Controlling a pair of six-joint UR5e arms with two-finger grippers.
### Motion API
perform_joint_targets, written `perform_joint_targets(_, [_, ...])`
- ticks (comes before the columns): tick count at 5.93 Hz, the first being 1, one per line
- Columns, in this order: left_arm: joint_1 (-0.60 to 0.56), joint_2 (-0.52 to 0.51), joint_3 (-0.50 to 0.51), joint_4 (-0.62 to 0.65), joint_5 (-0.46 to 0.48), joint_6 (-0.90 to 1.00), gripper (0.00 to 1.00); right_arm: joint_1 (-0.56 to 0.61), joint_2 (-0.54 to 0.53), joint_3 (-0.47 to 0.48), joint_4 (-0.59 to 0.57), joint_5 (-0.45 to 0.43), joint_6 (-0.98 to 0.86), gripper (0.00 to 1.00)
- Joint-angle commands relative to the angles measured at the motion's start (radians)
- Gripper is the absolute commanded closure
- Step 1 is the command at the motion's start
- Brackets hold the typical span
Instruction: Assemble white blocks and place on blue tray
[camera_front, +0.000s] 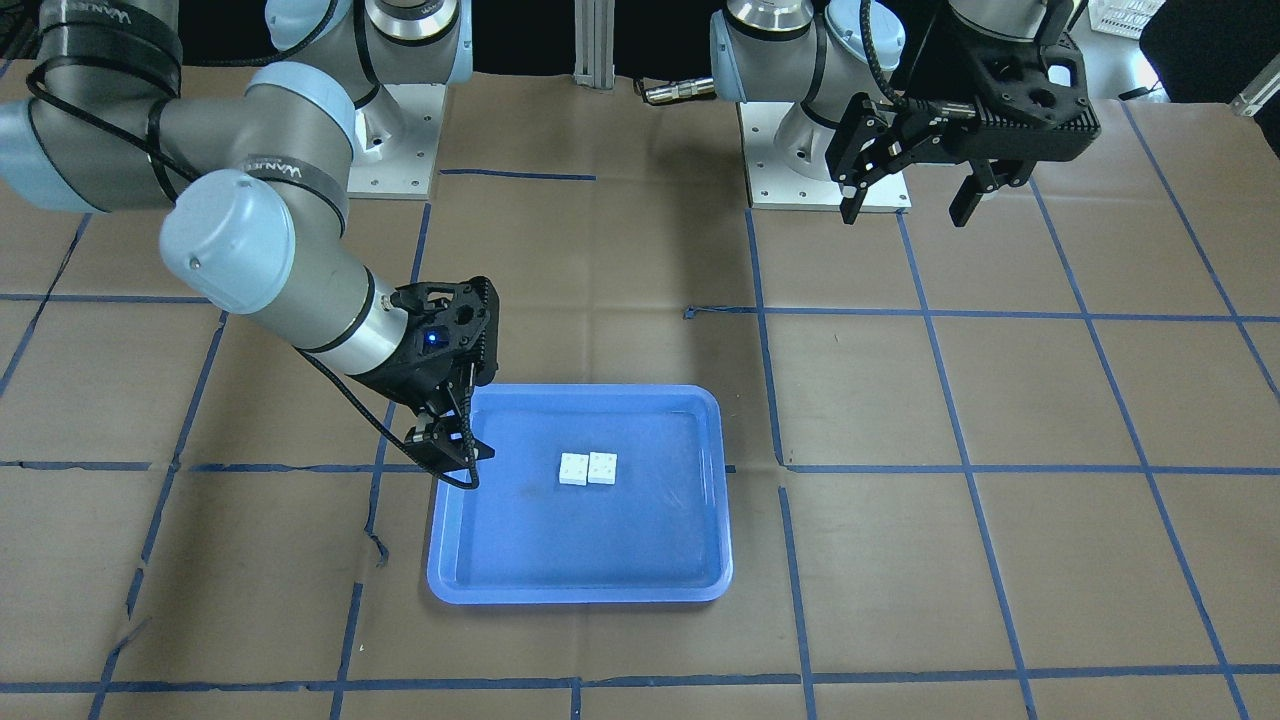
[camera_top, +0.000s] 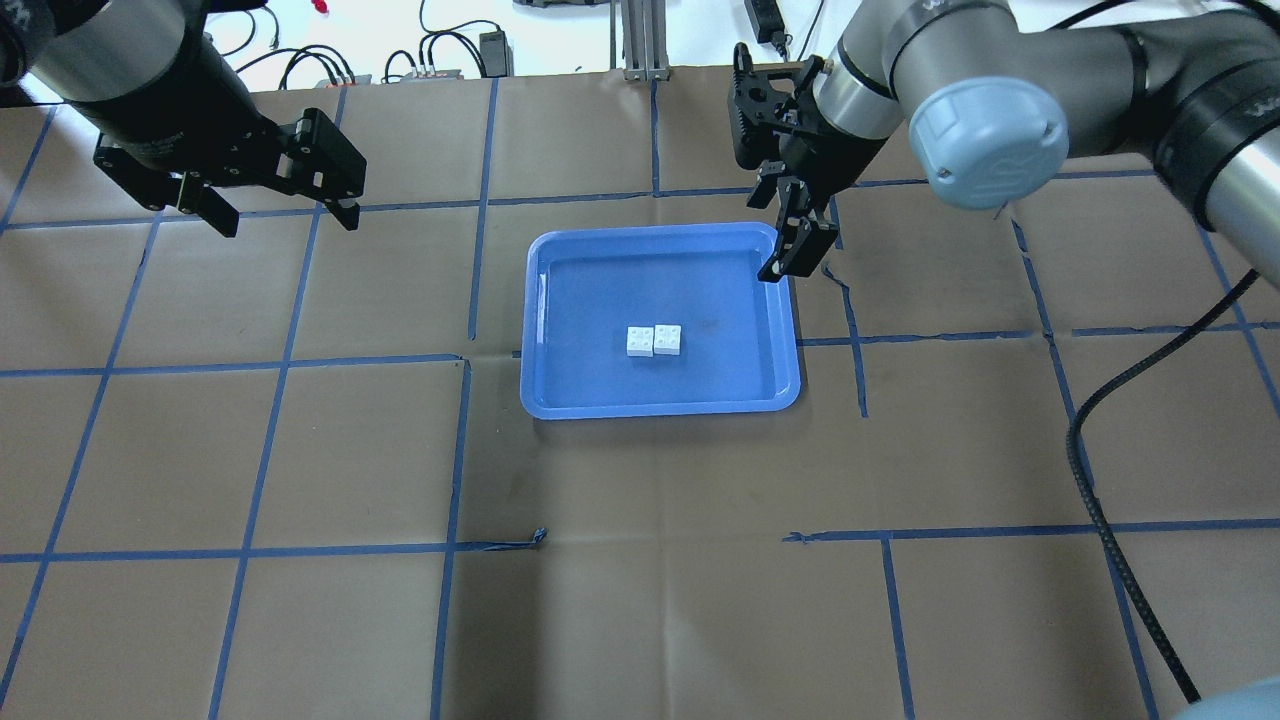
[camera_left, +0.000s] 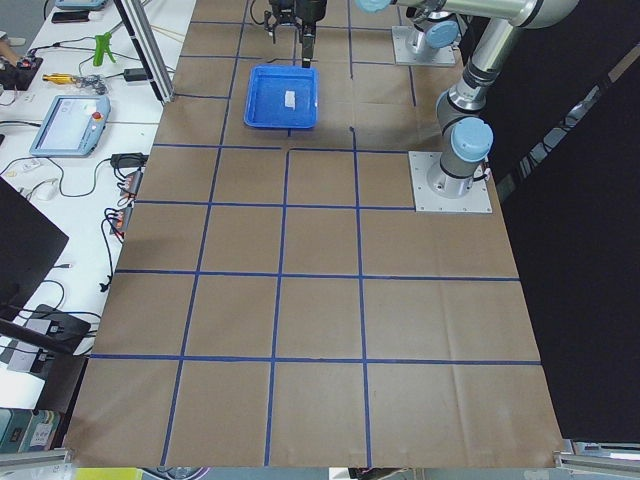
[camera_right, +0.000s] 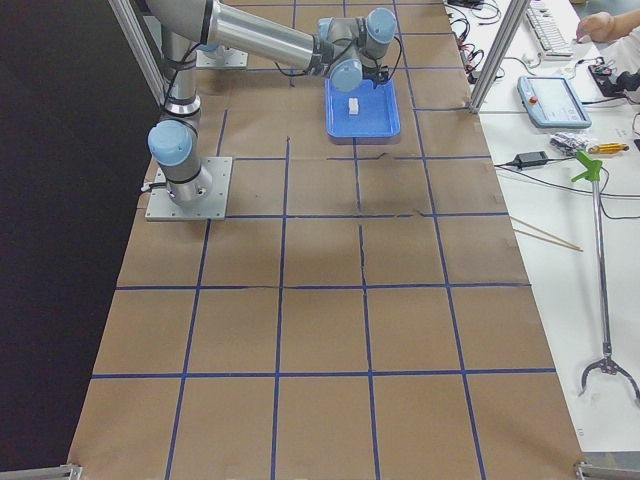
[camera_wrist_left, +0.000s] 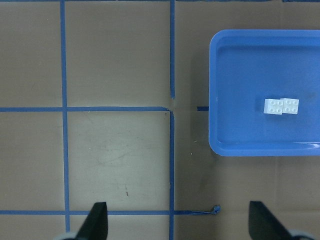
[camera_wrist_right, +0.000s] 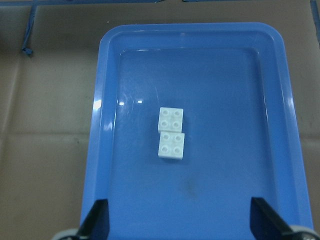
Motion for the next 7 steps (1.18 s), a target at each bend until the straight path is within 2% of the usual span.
perform_joint_targets(1, [0.0,0.001,0.0,0.0,0.0,-0.001,0.01,0.004,0.091,0.067,-0.176,0.084,0.047,0.0])
perform_joint_targets(4, [0.0,0.001,0.0,0.0,0.0,-0.001,0.01,0.073,0.222,0.075,-0.25,0.084,0.048,0.0])
perform_joint_targets(6, [0.0,0.001,0.0,0.0,0.0,-0.001,0.01,0.073,0.231,0.075,-0.249,0.082,0.082,0.0])
perform_joint_targets(7, [0.0,0.001,0.0,0.0,-0.002,-0.001,0.01,0.073,0.231,0.075,-0.273,0.085,0.099,0.05])
